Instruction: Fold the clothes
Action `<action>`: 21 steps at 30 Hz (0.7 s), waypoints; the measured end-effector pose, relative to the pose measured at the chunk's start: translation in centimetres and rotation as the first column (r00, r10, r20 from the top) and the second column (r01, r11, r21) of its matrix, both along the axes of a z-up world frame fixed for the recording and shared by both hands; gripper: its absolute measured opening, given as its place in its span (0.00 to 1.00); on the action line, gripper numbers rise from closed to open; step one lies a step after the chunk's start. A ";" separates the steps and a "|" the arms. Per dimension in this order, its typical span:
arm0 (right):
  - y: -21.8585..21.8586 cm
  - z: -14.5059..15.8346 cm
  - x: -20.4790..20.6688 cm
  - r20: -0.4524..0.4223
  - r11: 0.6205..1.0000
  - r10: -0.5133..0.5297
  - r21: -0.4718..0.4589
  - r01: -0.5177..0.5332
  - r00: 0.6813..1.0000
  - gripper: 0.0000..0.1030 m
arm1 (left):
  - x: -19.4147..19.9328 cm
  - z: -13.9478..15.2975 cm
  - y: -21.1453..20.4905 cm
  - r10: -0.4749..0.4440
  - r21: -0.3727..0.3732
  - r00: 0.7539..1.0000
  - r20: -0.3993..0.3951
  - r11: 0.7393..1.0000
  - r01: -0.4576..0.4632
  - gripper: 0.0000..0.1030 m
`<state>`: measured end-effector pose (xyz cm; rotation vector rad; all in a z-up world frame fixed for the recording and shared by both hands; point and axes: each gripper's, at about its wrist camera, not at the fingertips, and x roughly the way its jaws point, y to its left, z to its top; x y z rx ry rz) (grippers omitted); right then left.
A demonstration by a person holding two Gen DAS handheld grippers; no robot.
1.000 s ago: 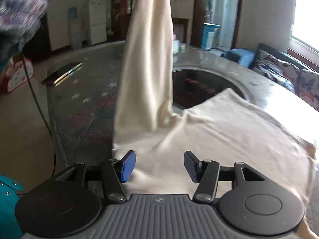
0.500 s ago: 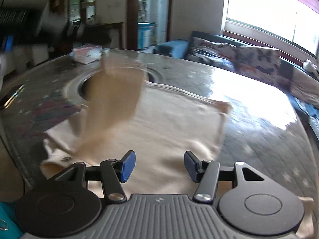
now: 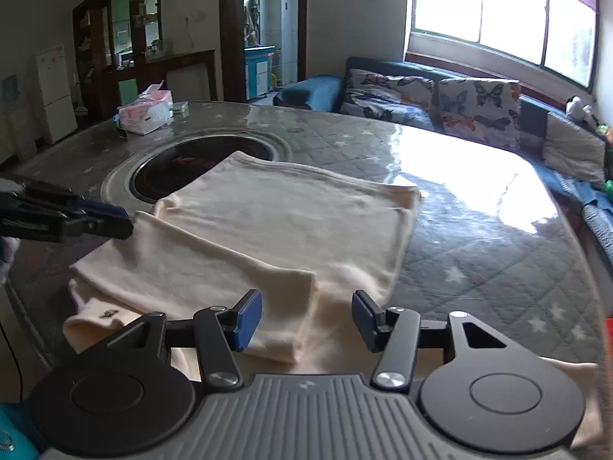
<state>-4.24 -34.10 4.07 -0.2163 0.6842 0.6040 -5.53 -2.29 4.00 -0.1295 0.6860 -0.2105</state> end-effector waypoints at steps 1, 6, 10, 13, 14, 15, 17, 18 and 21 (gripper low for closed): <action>0.4 -0.3 0.2 -0.009 1.000 0.007 0.002 -0.007 1.000 0.47 | 0.2 -0.3 0.5 0.017 -0.001 1.000 -0.009 1.000 -0.017 0.23; 1.8 -1.6 1.0 -0.052 1.000 0.017 -0.001 -0.017 0.999 0.43 | 1.0 -1.3 2.3 0.100 0.007 0.994 -0.042 0.995 -0.100 0.24; 1.6 -2.0 0.8 -0.072 1.000 0.004 -0.006 -0.005 0.997 0.41 | 1.0 -0.9 2.9 0.123 -0.015 0.992 -0.041 0.992 -0.124 0.24; 1.3 -1.9 0.9 -0.077 1.000 -0.010 -0.004 0.009 0.997 0.41 | 1.2 -0.1 2.3 0.105 -0.015 0.994 -0.002 0.994 -0.105 0.25; 1.3 -1.9 1.1 -0.080 1.000 -0.013 -0.001 0.013 0.997 0.40 | 1.4 0.0 2.1 0.099 -0.012 0.995 0.005 0.995 -0.099 0.25; 1.4 -1.9 1.2 -0.083 1.000 -0.017 0.003 0.017 0.996 0.39 | 1.8 -0.1 1.9 0.100 -0.002 0.995 0.004 0.995 -0.100 0.24; 1.5 -2.1 1.6 -0.093 1.000 -0.023 0.011 0.024 0.995 0.35 | 2.5 -0.6 1.7 0.102 0.010 0.995 -0.005 0.995 -0.102 0.22; 1.6 -2.2 1.7 -0.094 1.000 -0.025 0.013 0.026 0.995 0.35 | 2.7 -0.8 1.8 0.104 0.009 0.995 -0.012 0.995 -0.104 0.18; 1.6 -2.3 2.1 -0.094 0.999 -0.036 0.024 0.038 0.995 0.34 | 2.7 -1.1 2.0 0.101 0.016 0.995 -0.001 0.995 -0.101 0.12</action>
